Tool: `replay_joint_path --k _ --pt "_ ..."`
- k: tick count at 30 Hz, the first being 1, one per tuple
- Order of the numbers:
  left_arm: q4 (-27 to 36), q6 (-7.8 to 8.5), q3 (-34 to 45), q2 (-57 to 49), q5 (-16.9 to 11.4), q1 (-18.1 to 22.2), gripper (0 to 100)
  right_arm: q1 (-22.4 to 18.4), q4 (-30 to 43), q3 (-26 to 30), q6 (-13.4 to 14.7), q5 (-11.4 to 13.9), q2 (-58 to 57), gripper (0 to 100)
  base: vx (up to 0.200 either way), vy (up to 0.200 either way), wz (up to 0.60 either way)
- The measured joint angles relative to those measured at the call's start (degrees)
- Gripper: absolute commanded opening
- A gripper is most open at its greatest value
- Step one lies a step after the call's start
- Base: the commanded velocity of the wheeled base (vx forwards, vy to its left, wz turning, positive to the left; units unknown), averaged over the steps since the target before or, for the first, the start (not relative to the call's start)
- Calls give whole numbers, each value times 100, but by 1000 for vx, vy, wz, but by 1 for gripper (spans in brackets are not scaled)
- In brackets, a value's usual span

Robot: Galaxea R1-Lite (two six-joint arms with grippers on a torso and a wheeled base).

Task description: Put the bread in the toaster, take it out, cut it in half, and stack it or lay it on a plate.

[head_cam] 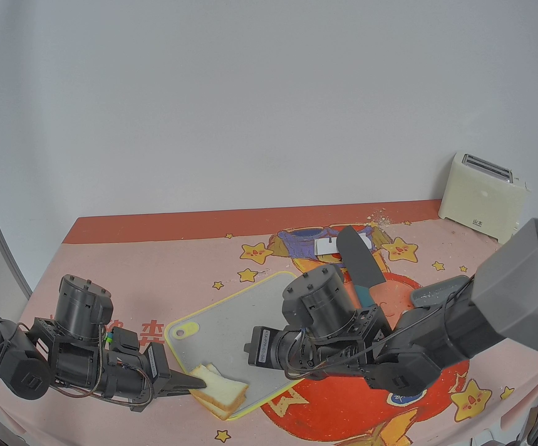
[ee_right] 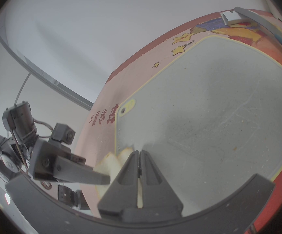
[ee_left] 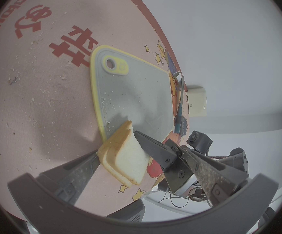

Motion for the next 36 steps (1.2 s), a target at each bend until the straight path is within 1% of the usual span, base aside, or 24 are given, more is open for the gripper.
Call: replay_joint_path --k 4,7,9,10,11,13,15,17,18,19,20,22,23,25,28,33,36 --pt "-1 -66 34 -254 -2 13 0 -140 -1 22 5 30 -290 0 0 0 0" --pt "-9 -110 67 -628 -4 28 0 -341 -17 185 9 77 -783 0 0 0 0" --pt "-11 -113 74 -839 -4 33 0 -483 -41 354 13 105 -1106 0 0 0 0" --pt "-12 -116 72 -1072 -6 33 0 -670 -61 614 17 187 -1497 0 0 0 0" --pt "-11 -118 61 -1180 -6 33 0 -783 -74 753 27 263 -1704 0 0 0 0" --pt "-12 -116 9 -1364 -4 30 0 -1045 -77 1025 68 499 -2118 0 0 0 0" --pt "-12 -113 -66 -1517 2 26 0 -1408 -96 1263 158 851 -2528 0 0 0 0" --pt "-20 -113 -173 -1643 7 26 0 -1849 -96 1486 279 1345 -2931 0 0 0 0" --pt "-26 -116 -239 -1696 0 26 0 -2114 -107 1585 356 1651 -3132 0 0 0 0" --pt "-28 -116 -280 -1720 -6 22 0 -2269 -110 1641 402 1831 -3248 0 0 -200 0" --pt "-28 -116 -355 -1755 -20 22 0 -2533 -110 1729 479 2121 -3443 0 0 -200 0" --pt "-39 -113 -438 -1773 -52 13 0 -2798 -113 1805 540 2356 -3639 0 0 -200 0" --pt "-52 -113 -549 -1777 -91 5 0 -3032 -118 1866 591 2483 -3818 0 0 -200 0" --pt "-72 -113 -685 -1770 -124 0 0 -3182 -116 1919 629 2536 -3962 0 0 -200 0" --pt "-69 -113 -895 -1755 -156 -17 0 -3296 -123 1982 663 2578 -4140 0 0 -200 0" --pt "-33 -121 -1083 -1729 -171 -50 0 -3352 -124 2018 668 2589 -4237 0 0 -200 0" --pt "-33 -127 -1133 -1676 -162 -162 0 -3363 -123 2021 668 2592 -4237 0 0 -200 0"
